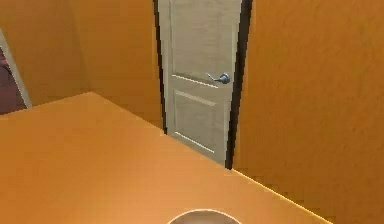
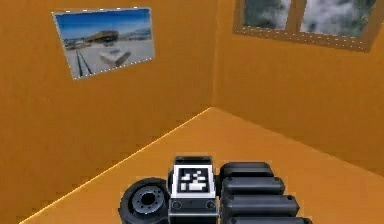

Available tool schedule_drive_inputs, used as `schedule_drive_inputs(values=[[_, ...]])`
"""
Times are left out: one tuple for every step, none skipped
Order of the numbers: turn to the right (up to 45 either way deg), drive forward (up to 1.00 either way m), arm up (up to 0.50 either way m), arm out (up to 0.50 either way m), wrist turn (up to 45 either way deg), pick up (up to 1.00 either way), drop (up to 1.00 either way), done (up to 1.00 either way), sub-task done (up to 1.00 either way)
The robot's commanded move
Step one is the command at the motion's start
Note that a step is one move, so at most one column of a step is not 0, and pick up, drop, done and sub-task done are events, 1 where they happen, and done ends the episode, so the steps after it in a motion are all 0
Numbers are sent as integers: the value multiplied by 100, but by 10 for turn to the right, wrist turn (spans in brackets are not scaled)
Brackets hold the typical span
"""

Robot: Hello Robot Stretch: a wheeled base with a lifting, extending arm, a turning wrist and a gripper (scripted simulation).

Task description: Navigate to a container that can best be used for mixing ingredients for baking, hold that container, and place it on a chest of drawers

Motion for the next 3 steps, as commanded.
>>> schedule_drive_inputs(values=[[0, 45, 0, 0, 0, 0, 0, 0, 0], [-450, 0, 0, 0, 0, 0, 0, 0, 0], [0, 100, 0, 0, 0, 0, 0, 0, 0]])
